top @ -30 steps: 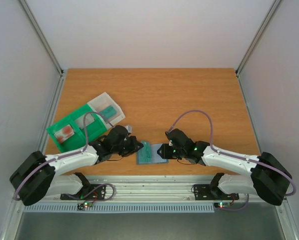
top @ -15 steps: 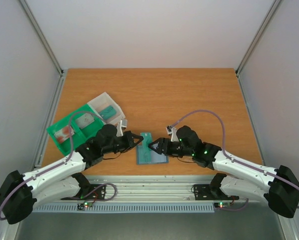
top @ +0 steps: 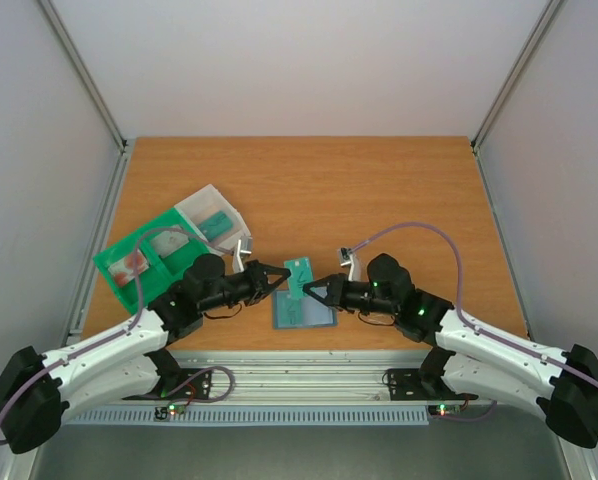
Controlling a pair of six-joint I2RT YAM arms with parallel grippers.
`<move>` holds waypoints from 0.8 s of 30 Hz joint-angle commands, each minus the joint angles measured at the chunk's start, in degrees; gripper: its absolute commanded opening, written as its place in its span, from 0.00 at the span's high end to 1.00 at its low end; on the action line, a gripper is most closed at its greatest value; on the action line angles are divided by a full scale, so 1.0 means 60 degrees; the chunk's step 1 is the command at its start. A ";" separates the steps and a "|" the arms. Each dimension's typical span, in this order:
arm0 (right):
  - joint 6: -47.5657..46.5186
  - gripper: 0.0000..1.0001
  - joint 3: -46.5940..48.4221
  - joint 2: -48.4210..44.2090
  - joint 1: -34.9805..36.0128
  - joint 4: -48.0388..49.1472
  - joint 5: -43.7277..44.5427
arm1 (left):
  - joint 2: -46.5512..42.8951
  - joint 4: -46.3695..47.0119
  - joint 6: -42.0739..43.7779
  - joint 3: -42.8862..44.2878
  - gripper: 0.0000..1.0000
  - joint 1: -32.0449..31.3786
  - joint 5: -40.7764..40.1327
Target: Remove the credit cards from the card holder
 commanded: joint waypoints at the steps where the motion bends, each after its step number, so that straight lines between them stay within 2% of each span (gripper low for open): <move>1: -0.0677 0.99 -0.0179 -0.0379 0.0035 0.0208 -0.0132 | -0.0094 0.0767 0.0072 -0.0219 0.96 -0.0083 0.0093; 3: -0.0903 0.99 -0.0243 -0.0612 0.0035 0.0162 -0.0270 | -0.0048 0.0776 0.0225 -0.0186 0.86 -0.0075 0.0286; 7: -0.1814 0.99 -0.0027 -0.1168 0.0034 -0.1090 -0.0538 | -0.0405 0.0309 0.0529 -0.0167 0.66 -0.0081 0.0623; 8: -0.2118 0.99 0.0065 -0.1333 0.0035 -0.1400 -0.0692 | -0.0597 0.0061 0.0623 -0.0133 0.58 -0.0085 0.0677; 11: -0.3211 0.99 0.0431 -0.1723 0.0038 -0.2564 -0.1438 | -0.1261 -0.1313 0.1226 0.0240 0.48 -0.0076 0.0859; 16: -0.4989 0.99 0.1330 -0.1839 0.0035 -0.4648 -0.2660 | -0.1782 -0.4426 0.3387 0.1548 0.46 -0.0078 0.1690; 19: -0.5717 0.99 0.1774 -0.1795 0.0035 -0.5358 -0.3337 | -0.1788 -0.5606 0.4437 0.2120 0.48 -0.0074 0.2154; 24: -0.6126 0.99 0.2280 -0.1492 0.0035 -0.6190 -0.3890 | -0.1709 -0.5437 0.5211 0.2246 0.51 -0.0076 0.3864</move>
